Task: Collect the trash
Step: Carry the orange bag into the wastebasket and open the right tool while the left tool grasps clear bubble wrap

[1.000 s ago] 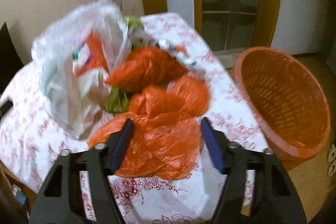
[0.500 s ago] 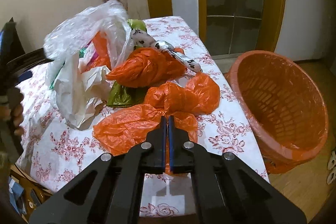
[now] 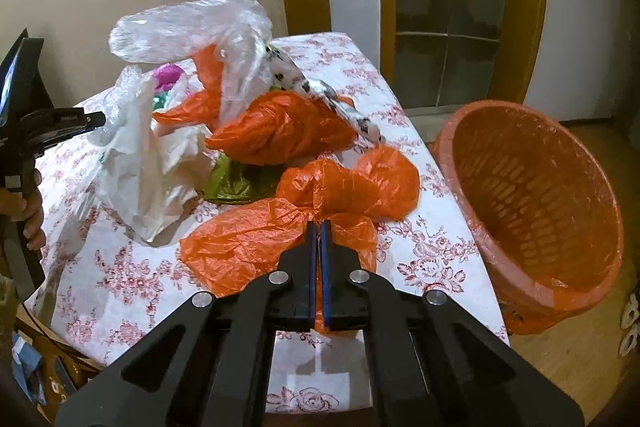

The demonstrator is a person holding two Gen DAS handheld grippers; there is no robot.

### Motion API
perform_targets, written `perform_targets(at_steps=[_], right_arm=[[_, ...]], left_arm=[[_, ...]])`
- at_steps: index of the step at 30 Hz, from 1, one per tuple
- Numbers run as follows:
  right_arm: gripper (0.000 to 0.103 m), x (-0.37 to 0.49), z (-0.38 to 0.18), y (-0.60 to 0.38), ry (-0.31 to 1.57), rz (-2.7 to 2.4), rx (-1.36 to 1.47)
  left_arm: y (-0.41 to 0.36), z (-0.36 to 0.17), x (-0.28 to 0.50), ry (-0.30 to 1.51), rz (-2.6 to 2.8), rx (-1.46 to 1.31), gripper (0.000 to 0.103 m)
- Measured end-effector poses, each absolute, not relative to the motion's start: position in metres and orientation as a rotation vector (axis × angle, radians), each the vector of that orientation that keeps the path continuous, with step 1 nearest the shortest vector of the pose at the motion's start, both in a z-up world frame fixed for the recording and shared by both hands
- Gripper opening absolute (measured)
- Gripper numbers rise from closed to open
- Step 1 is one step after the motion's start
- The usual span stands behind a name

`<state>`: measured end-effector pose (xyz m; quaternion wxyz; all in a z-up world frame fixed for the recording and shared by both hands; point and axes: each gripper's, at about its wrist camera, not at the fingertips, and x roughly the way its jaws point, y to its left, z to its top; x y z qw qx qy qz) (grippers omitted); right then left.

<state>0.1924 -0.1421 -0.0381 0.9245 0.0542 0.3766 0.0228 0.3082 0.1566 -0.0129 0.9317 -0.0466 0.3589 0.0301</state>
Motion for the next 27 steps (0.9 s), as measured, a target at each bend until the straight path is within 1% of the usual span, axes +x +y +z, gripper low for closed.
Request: perform_targets(at_steps=[6, 18, 27], right_arm=[[0.001, 0.182, -0.027, -0.143, 0.745, 0.048, 0.106], [0.001, 0.163, 0.008, -0.16, 0.64, 0.026, 0.083], [0.001, 0.155, 0.03, -0.185, 0.566, -0.035, 0.094]], left_arm=[[0.161, -0.004, 0.289, 0.716, 0.052, -0.115, 0.004], [0.159, 0.053, 0.23, 0.59, 0.02, -0.126, 0.004], [0.114, 0.101, 0.191, 0.494, -0.088, -0.098, 0.004]])
